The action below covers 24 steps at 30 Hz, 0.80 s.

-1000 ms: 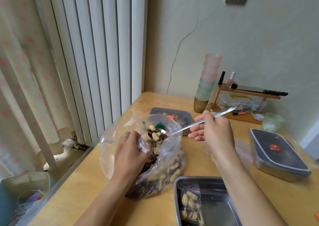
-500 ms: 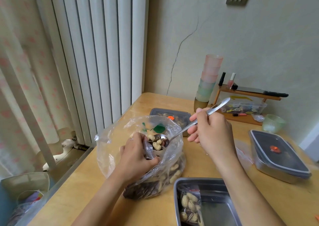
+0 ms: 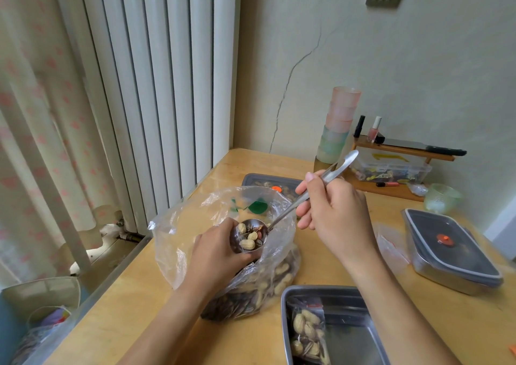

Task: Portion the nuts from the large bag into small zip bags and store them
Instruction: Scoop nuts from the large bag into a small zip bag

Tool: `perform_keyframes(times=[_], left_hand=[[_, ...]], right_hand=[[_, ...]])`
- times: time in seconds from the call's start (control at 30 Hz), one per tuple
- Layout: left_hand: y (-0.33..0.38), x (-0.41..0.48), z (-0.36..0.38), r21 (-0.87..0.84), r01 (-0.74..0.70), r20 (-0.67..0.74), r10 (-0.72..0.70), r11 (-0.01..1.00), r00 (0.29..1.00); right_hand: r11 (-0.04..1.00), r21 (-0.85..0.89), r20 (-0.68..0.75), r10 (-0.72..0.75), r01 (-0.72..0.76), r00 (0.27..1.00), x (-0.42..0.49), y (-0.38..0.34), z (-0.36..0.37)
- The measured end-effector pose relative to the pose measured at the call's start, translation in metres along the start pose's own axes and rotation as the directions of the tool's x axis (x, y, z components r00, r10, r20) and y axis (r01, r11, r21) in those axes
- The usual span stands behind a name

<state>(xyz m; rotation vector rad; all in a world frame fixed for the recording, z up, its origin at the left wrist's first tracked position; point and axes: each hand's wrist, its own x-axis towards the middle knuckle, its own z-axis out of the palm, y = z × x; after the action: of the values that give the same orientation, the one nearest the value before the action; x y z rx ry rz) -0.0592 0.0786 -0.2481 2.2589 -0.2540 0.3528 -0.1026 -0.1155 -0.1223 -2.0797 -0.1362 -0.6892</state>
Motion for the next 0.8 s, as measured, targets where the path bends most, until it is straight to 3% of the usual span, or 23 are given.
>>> perform_keyframes(times=[0.23, 0.47, 0.67, 0.8], left_hand=[[0.002, 0.001, -0.006, 0.032, -0.067, 0.124, 0.063, 0.997, 0.99], [0.007, -0.002, -0.009, -0.003, -0.068, 0.037, 0.068, 0.998, 0.997], [0.009, -0.004, -0.004, -0.037, -0.026, -0.053, 0.024, 0.999, 0.998], [0.014, -0.005, -0.004, -0.105, 0.003, -0.099, -0.013, 0.994, 0.995]], right_hand=[[0.998, -0.046, -0.063, -0.038, 0.035, 0.997, 0.002, 0.005, 0.0], [0.966, -0.127, -0.009, -0.227, 0.224, 0.974, 0.003, 0.005, -0.003], [0.867, -0.171, 0.037, -0.469, 0.468, 0.882, -0.004, -0.006, 0.004], [0.837, -0.182, 0.006, -0.525, 0.517, 0.851, -0.007, -0.009, 0.007]])
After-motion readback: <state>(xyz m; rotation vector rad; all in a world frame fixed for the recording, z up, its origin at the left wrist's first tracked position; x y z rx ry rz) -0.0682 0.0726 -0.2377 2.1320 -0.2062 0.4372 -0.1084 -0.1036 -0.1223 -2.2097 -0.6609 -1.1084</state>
